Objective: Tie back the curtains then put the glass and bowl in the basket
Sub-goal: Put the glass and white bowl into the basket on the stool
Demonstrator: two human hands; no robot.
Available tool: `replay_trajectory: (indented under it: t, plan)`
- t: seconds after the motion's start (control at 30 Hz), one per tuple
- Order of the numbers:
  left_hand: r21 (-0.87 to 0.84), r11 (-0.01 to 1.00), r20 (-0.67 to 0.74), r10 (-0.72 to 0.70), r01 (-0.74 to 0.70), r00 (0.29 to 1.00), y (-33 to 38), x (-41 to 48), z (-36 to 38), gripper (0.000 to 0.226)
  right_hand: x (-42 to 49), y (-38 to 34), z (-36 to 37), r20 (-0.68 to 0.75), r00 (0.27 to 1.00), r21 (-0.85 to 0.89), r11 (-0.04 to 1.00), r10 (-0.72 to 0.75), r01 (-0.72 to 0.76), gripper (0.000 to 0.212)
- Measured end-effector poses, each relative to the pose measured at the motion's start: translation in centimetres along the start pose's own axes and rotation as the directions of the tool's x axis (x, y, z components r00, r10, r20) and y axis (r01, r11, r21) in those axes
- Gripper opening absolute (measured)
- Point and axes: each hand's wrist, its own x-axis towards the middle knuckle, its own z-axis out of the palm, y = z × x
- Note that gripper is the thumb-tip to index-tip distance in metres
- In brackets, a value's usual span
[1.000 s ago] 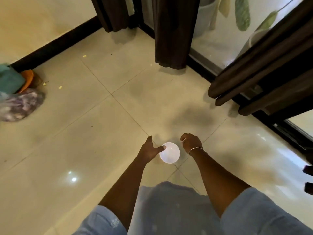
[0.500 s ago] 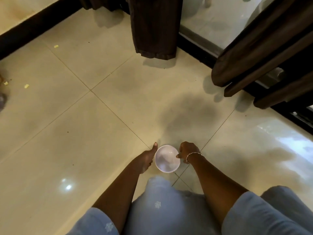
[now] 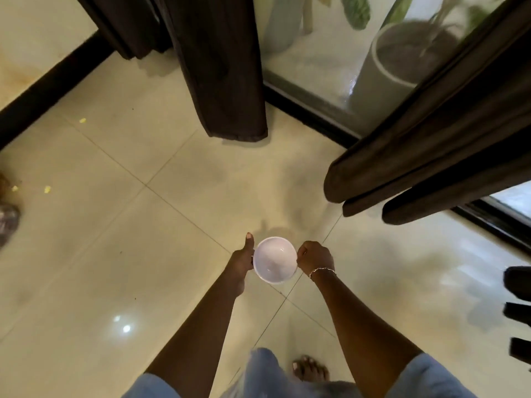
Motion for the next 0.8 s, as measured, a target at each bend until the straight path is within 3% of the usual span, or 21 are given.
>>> replay_trajectory:
  t: [0.23, 0.3, 0.4, 0.6, 0.8]
  plan:
    - [-0.04, 0.988, -0.042, 0.149, -0.151, 0.988, 10.6, -14.2, 0.4, 0.071, -11.3, -6.7, -13.5, -0.174, 0.984, 0.311, 0.946, -0.039, 0.093, 0.026]
    - [-0.066, 0.975, -0.06, 0.209, -0.213, 0.976, 13.7, -19.4, 0.3, 0.071, -15.6, -8.9, -18.1, -0.217, 0.973, 0.335, 0.93, -0.083, 0.154, 0.032]
    - [-0.091, 0.943, -0.08, 0.313, -0.32, 0.946, 17.1, -25.8, -0.3, 0.067, -21.5, -11.6, -23.2, -0.28, 0.947, 0.313, 0.918, -0.157, 0.245, 0.02]
    - [-0.074, 0.873, -0.081, 0.477, -0.483, 0.875, 24.1, -38.6, -1.5, 0.058, -33.1, -15.7, -31.4, -0.387, 0.901, 0.371, 0.861, -0.196, 0.347, 0.03]
    - [-0.082, 0.796, -0.027, 0.6, -0.6, 0.8, 29.2, -48.3, -0.8, 0.047, -41.5, -16.9, -37.0, -0.526, 0.809, 0.326, 0.818, -0.261, 0.475, 0.048]
